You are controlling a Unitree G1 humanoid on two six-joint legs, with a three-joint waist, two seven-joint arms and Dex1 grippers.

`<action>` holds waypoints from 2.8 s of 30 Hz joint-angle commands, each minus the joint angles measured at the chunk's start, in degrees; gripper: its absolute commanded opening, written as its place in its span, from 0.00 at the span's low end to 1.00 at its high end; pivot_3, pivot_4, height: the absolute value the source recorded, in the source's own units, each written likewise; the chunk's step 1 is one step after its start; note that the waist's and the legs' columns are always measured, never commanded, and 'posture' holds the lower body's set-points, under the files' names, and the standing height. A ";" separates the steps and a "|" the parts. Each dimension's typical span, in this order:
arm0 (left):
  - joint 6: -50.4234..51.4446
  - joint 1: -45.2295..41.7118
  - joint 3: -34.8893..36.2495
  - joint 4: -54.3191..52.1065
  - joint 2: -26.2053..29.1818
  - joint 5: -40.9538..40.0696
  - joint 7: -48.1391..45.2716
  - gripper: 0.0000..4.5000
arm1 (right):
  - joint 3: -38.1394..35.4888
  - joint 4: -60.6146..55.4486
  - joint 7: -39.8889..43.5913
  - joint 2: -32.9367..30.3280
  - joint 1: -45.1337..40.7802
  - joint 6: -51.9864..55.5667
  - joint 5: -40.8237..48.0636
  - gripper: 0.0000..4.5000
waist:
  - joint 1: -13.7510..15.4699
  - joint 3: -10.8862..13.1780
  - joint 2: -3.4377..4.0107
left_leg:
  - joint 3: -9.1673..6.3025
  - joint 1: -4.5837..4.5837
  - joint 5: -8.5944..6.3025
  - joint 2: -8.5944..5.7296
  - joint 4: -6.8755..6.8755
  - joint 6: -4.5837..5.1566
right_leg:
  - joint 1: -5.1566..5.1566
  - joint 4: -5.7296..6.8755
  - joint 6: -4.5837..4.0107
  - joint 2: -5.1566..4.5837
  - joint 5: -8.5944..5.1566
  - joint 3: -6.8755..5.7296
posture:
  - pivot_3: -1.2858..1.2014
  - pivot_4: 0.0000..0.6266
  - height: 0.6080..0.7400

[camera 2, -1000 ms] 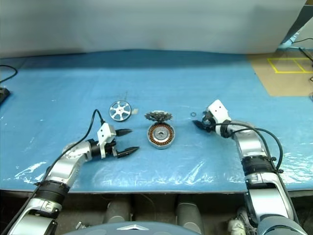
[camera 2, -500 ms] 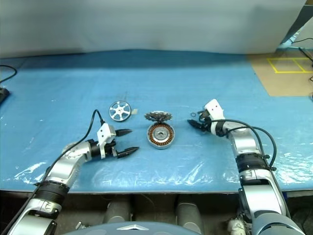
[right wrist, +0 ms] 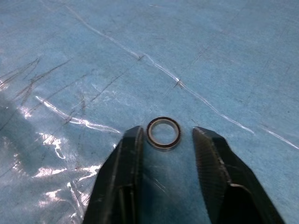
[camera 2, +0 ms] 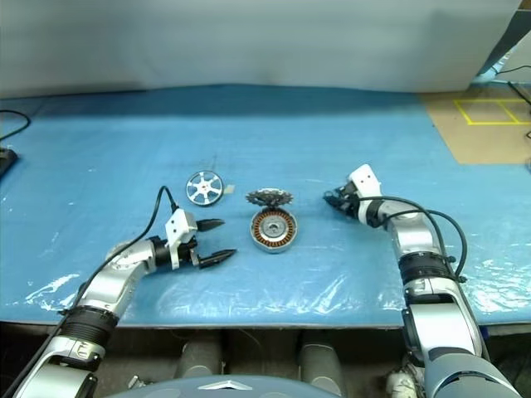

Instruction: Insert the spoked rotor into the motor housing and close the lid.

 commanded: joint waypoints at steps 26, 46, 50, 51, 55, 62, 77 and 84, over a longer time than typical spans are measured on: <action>-0.40 -1.15 -1.11 1.29 -0.84 -0.54 -3.00 1.00 | 5.50 -48.29 14.74 -7.09 12.52 18.98 12.33 0.14 | 0.16 0.09 0.13 | 0.01 -0.09 0.00 -0.03 -0.57 -0.01 | -0.01 -0.63 0.03 0.00 0.01 -0.09 | 0.52 0.24 1.00; -0.72 -0.40 -1.01 0.58 -1.17 -0.11 -2.36 1.00 | 13.86 -43.12 12.55 -2.64 9.74 16.28 7.51 0.14 | 0.10 0.08 0.13 | 0.00 -0.07 0.01 -0.05 -0.57 -0.03 | 0.01 -0.59 0.22 -0.01 0.12 -0.09 | 0.52 0.24 1.00; -0.59 -0.66 -1.08 0.61 -1.26 -0.03 -2.20 1.00 | 13.86 -42.80 12.35 -2.60 9.91 16.06 7.35 0.14 | 0.10 0.08 0.13 | 0.00 -0.07 0.01 -0.05 -0.56 -0.03 | 0.01 -0.57 0.24 -0.01 0.13 -0.10 | 0.52 0.24 1.00; -0.69 -0.82 -1.09 0.91 -1.31 0.02 -2.17 1.00 | 13.91 -42.75 12.25 -2.51 9.94 16.01 7.29 0.14 | 0.10 0.08 0.13 | 0.00 -0.07 0.01 -0.05 -0.55 -0.03 | 0.01 -0.56 0.24 -0.01 0.13 -0.09 | 0.52 0.24 1.00; -1.16 -1.24 -1.01 1.91 -1.37 0.24 -2.11 1.00 | 14.12 -42.52 12.07 -2.26 10.09 15.91 7.19 0.14 | 0.11 0.08 0.13 | 0.00 -0.07 0.01 -0.05 -0.53 -0.03 | 0.02 -0.54 0.23 -0.01 0.12 -0.09 | 0.52 0.24 1.00; -1.79 -1.08 -0.87 2.48 -1.31 0.27 -2.06 1.00 | 14.55 -41.14 12.11 -2.05 10.20 15.22 6.62 0.14 | 0.11 0.08 0.13 | 0.00 -0.05 0.01 -0.05 -0.47 -0.02 | 0.03 -0.50 0.21 -0.01 0.11 -0.08 | 0.52 0.24 1.00; -2.07 -0.93 -0.83 2.34 -1.17 0.36 -1.76 1.00 | 14.68 -39.17 12.01 -1.52 9.99 14.00 5.47 0.14 | 0.11 0.08 0.14 | 0.00 -0.04 0.01 -0.04 -0.35 -0.02 | 0.06 -0.43 0.11 -0.01 0.06 -0.08 | 0.52 0.24 1.00; -2.03 -0.91 -0.74 2.49 -1.13 0.37 -1.67 1.00 | 14.66 -39.24 12.06 -1.29 9.90 13.68 5.09 0.14 | 0.10 0.08 0.13 | -0.01 -0.04 0.01 -0.03 -0.30 -0.02 | 0.06 -0.38 0.11 -0.01 0.06 -0.07 | 0.52 0.24 1.00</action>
